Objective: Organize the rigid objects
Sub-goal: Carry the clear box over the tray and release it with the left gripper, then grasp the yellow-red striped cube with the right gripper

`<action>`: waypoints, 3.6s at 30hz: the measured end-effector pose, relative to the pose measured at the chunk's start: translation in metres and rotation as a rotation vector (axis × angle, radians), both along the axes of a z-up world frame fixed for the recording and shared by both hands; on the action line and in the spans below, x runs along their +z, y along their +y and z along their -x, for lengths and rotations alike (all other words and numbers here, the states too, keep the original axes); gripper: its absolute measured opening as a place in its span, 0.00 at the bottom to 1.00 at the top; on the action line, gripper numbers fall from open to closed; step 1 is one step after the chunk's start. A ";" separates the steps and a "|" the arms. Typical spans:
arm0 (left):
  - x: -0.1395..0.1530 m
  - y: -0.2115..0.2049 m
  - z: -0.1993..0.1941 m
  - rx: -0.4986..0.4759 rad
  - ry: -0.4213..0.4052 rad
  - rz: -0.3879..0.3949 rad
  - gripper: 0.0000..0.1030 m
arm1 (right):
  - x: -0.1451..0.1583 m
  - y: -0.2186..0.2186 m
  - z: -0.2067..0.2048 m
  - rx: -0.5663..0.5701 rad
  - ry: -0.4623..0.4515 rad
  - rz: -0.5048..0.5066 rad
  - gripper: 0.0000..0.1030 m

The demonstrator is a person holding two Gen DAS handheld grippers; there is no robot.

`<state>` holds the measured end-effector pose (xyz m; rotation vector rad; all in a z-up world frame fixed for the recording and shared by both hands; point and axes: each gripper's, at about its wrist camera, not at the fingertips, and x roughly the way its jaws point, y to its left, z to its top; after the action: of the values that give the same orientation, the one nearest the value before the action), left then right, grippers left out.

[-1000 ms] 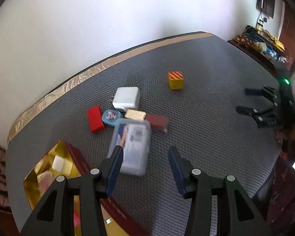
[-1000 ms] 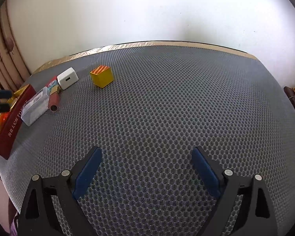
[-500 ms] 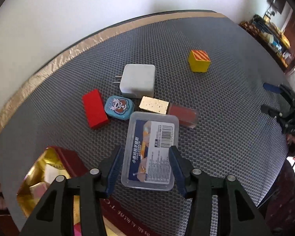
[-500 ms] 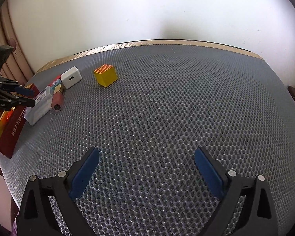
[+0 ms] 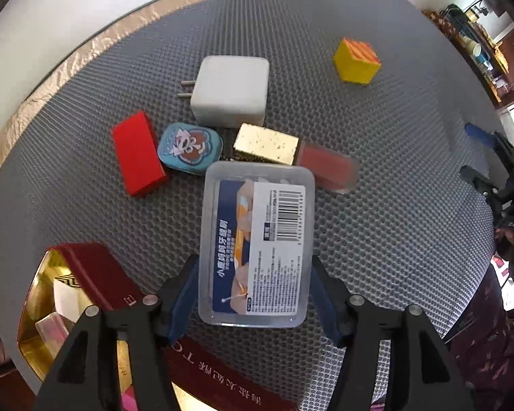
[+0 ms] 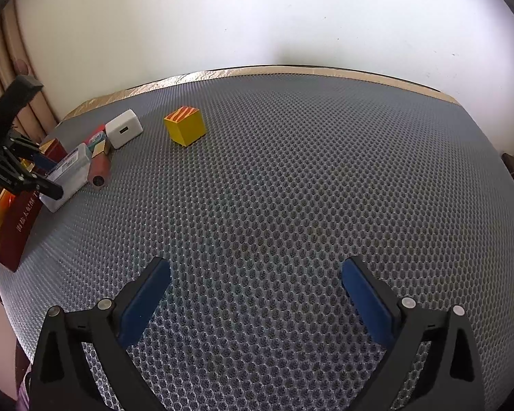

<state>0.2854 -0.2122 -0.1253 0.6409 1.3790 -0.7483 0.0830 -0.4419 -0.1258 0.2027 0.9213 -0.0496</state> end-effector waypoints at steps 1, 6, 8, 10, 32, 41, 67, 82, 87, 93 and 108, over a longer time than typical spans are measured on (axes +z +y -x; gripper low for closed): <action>0.001 0.000 -0.001 0.002 -0.006 0.005 0.60 | 0.000 0.000 0.000 0.000 0.000 -0.001 0.97; 0.005 0.010 -0.010 0.098 -0.011 0.101 0.60 | -0.002 0.002 -0.002 0.006 0.005 0.001 0.99; 0.007 0.012 -0.008 0.104 -0.033 0.101 0.59 | -0.002 0.002 -0.002 0.007 0.005 0.000 0.99; 0.009 0.015 0.000 0.106 -0.084 0.089 0.59 | -0.002 0.002 -0.002 0.007 0.005 0.000 0.99; 0.102 0.215 0.124 0.713 -0.372 0.259 0.60 | -0.006 0.013 -0.003 0.013 0.035 0.075 1.00; 0.064 0.248 0.118 0.795 -0.382 0.228 0.60 | -0.007 0.017 -0.006 0.015 0.047 0.103 0.99; 0.023 0.226 0.108 0.775 -0.428 0.117 0.60 | -0.008 0.021 -0.009 0.016 0.050 0.112 1.00; 0.054 0.214 0.128 0.748 -0.520 0.135 0.60 | -0.008 0.022 -0.009 0.017 0.050 0.113 1.00; 0.071 0.203 0.142 0.726 -0.534 0.180 0.60 | -0.008 0.022 -0.009 0.017 0.050 0.113 1.00; 0.081 0.186 0.159 0.741 -0.496 0.225 0.60 | -0.008 0.022 -0.009 0.019 0.049 0.114 1.00; 0.073 0.176 0.197 0.892 -0.438 0.454 0.67 | 0.012 0.033 -0.047 0.084 -0.019 0.085 0.99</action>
<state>0.0883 -0.0365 -0.0524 -0.1874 0.8960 -0.1544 0.1304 -0.4089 -0.1142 0.0851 0.9059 -0.0095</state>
